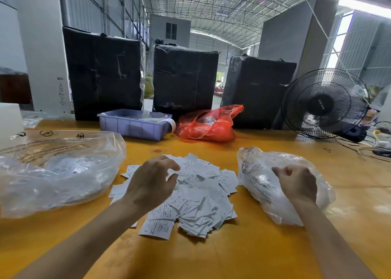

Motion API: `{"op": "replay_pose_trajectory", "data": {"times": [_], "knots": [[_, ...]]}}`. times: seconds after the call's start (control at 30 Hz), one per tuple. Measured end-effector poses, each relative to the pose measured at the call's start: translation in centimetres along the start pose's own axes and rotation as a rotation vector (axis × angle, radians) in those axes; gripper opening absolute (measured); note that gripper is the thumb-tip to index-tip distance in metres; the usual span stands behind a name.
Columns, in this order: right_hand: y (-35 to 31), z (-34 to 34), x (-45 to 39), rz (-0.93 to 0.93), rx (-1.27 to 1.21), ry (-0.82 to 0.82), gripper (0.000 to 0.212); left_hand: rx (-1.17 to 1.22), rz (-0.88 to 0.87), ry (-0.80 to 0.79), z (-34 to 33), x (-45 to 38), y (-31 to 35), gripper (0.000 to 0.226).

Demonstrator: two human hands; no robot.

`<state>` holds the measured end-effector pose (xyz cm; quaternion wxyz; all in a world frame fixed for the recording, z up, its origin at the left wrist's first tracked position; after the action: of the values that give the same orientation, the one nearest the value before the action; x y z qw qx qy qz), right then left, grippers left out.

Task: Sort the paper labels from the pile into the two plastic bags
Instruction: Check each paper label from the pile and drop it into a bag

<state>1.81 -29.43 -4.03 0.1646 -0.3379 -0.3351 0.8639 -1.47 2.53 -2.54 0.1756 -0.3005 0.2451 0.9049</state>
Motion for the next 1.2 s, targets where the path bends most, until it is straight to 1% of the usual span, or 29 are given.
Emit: {"op": "replay_pose_trajectory", "data": {"times": [0.1,0.13,0.2,0.27,0.3,0.33,0.4,0.43,0.47,0.5,0.57,0.63,0.67,0.7,0.73,0.77,0.8,0.83,0.9,0.93,0.97,1.03,1.1,1.13,1.2], "knots": [[0.0,-0.2,-0.2,0.008,0.036,-0.011,0.025,0.059,0.036,-0.014,-0.2,0.0,-0.1,0.019],[-0.2,0.0,-0.1,0.023,0.039,0.025,0.022,0.073,0.043,-0.017,-0.2,0.0,0.0,0.018],[-0.6,0.5,0.1,0.068,0.008,0.158,0.018,0.093,0.051,-0.027,-0.4,0.1,0.1,0.018],[-1.2,1.1,0.4,0.089,-0.063,0.264,0.020,0.107,0.051,-0.041,-0.5,0.2,0.3,0.018],[-1.3,1.2,0.5,0.080,-0.065,0.245,0.023,0.114,0.049,-0.049,-0.6,0.2,0.4,0.018],[-1.3,1.0,0.6,0.067,-0.012,0.168,0.026,0.121,0.045,-0.056,-0.6,0.3,0.5,0.018],[-0.9,0.4,0.9,0.023,0.210,-0.059,0.033,0.118,0.036,-0.070,-0.8,0.4,0.7,0.018],[-0.7,0.1,0.9,0.005,0.265,-0.135,0.033,0.113,0.031,-0.078,-0.8,0.5,0.7,0.018],[-0.6,0.0,0.9,0.008,0.259,-0.187,0.029,0.111,0.025,-0.088,-0.9,0.5,0.8,0.018],[-0.7,0.0,0.8,0.024,0.197,-0.209,0.023,0.110,0.020,-0.098,-0.9,0.5,0.8,0.018],[-1.2,0.2,0.6,0.073,0.060,-0.164,0.011,0.107,0.015,-0.117,-0.9,0.6,0.9,0.018],[-2.1,0.6,0.5,0.136,-0.049,-0.032,0.014,0.105,0.016,-0.138,-0.9,0.7,0.9,0.018],[-2.7,0.8,0.7,0.140,-0.143,0.015,0.018,0.112,0.020,-0.147,-0.9,0.7,0.9,0.017],[-3.4,1.0,1.1,0.107,-0.291,0.018,0.023,0.129,0.025,-0.153,-0.9,0.7,1.0,0.017],[-4.1,1.0,1.5,0.012,-0.514,-0.039,0.026,0.159,0.036,-0.159,-1.0,0.7,1.1,0.016],[-5.1,0.9,2.2,-0.113,-0.777,-0.159,0.027,0.209,0.054,-0.166,-1.0,0.6,1.4,0.015],[-6.4,0.5,3.2,-0.239,-1.019,-0.312,0.029,0.290,0.082,-0.181,-1.0,0.6,1.7,0.015],[-7.7,0.1,4.4,-0.321,-1.160,-0.462,0.030,0.408,0.126,-0.211,-1.0,0.6,2.1,0.019],[-9.9,-1.1,7.1,-0.324,-1.177,-0.731,0.034,0.700,0.248,-0.307,-1.0,0.7,3.0,0.039],[-10.7,-1.7,8.3,-0.304,-1.170,-0.821,0.037,0.806,0.318,-0.359,-1.1,0.8,3.3,0.049],[-11.3,-2.3,9.3,-0.299,-1.189,-0.877,0.038,0.876,0.386,-0.409,-1.2,0.8,3.4,0.056],[-11.7,-3.0,10.4,-0.301,-1.247,-0.897,0.040,0.964,0.502,-0.487,-1.4,1.0,3.4,0.060],[-11.8,-3.3,10.7,-0.300,-1.256,-0.863,0.042,1.064,0.603,-0.510,-1.5,1.2,3.2,0.059],[-11.6,-3.5,10.6,-0.289,-1.221,-0.847,0.042,1.109,0.647,-0.508,-1.5,1.3,3.0,0.058],[-11.1,-3.9,10.4,-0.267,-1.125,-0.820,0.042,1.145,0.687,-0.487,-1.4,1.3,2.7,0.044]]}}
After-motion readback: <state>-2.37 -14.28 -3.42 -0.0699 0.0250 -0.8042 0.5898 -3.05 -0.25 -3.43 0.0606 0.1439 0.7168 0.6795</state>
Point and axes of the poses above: each hand's wrist, its own x-axis away from the middle knuckle, its own z-axis out of the back of the hand, y = z × x, the point moved 2 cm from there along -x, towards the middle knuckle
